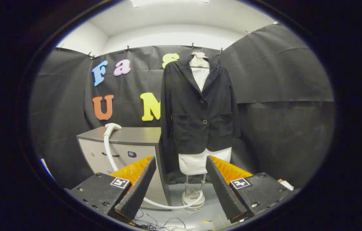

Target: Iron the clothes twice with a garment steamer, once on the left side and once on the right side.

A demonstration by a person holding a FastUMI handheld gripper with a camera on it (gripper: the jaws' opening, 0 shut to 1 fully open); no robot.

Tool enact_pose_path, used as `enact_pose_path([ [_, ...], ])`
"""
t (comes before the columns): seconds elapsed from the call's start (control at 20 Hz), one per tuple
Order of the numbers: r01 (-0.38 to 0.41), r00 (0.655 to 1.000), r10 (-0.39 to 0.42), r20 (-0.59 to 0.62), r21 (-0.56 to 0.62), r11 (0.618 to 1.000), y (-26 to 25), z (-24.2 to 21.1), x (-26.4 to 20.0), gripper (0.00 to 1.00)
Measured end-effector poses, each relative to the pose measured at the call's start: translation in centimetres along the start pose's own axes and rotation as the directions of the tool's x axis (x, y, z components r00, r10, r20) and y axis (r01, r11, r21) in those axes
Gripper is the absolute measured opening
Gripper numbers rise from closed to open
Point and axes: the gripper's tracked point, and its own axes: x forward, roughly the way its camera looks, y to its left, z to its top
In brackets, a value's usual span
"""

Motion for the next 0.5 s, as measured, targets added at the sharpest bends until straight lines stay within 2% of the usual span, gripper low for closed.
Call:
enact_pose_path([
  [0.5,-0.001,1.000,0.001,-0.005,-0.005,1.000,0.02,-0.04,-0.27,0.99],
])
